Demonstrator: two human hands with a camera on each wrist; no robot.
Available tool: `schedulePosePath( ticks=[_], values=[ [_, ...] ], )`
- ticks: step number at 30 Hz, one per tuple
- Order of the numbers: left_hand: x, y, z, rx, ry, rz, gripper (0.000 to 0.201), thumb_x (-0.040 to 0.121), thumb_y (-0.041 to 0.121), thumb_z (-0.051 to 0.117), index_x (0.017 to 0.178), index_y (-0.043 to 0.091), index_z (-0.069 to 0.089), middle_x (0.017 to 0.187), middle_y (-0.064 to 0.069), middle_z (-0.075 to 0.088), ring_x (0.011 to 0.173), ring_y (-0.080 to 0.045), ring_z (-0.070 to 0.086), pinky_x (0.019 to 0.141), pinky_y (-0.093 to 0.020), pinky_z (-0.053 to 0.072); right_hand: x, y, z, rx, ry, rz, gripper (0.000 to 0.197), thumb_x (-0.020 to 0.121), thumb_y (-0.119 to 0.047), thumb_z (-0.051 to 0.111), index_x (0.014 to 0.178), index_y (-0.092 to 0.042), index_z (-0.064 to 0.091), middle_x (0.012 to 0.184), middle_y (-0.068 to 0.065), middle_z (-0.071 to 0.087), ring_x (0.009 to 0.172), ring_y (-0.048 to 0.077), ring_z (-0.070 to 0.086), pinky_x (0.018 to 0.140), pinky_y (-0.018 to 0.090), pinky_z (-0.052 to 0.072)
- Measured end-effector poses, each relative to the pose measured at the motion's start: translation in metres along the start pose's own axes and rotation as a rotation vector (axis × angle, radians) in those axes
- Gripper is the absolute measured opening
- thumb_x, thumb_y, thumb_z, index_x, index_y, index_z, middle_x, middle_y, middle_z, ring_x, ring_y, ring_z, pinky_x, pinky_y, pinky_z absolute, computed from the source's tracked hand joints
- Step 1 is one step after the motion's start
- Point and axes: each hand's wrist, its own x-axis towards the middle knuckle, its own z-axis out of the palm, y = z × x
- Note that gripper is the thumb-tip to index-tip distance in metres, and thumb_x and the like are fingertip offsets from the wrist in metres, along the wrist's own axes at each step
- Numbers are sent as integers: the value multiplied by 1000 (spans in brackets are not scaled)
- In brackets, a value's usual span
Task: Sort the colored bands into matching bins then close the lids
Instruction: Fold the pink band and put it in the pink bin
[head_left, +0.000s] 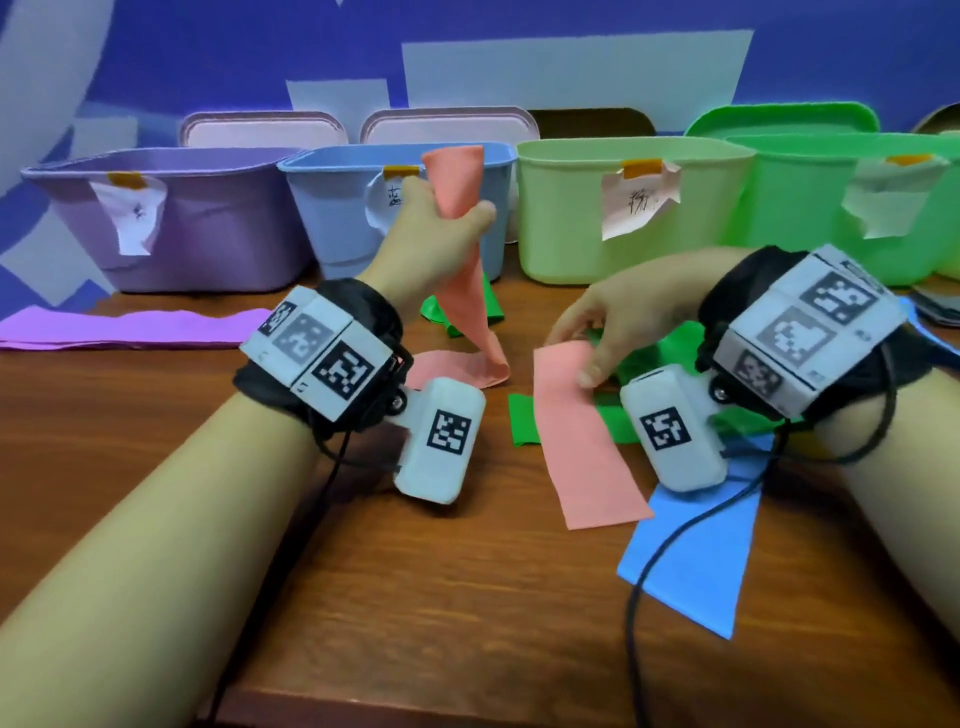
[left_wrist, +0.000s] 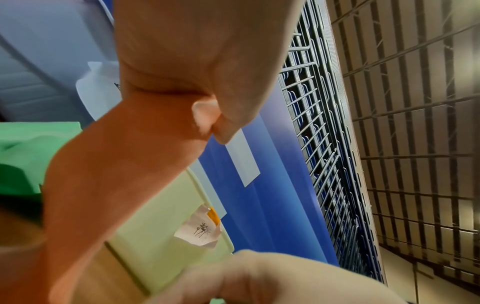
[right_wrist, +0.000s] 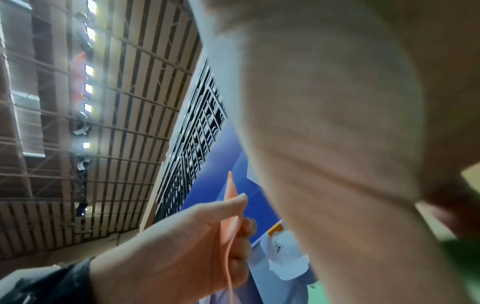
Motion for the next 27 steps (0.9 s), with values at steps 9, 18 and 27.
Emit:
schedulePosePath(
  ticks=[9,18,27],
  values=[
    [-5,0,9,-51,-164,13,24,87,36,60,87,14,51,75,0,53,62,-9,52,55,-21,42,-8,13,-11,348,732,-165,31,85,-35,63,64,-13,55,59,-3,45,52,6,40,49,20,29],
    [-24,16,9,-350,-485,51,55,91,50,36,122,10,56,122,-14,60,112,-33,58,100,-47,41,-11,23,-17,664,981,-53,28,82,-28,64,63,-11,55,59,3,42,55,11,40,50,24,30],
    [-15,7,13,-207,-150,-25,6,87,4,60,83,8,60,79,-6,66,58,-8,64,59,-21,54,-8,16,-11,351,967,-80,50,73,-30,70,115,-18,45,117,8,46,110,26,44,101,38,35]
  ],
)
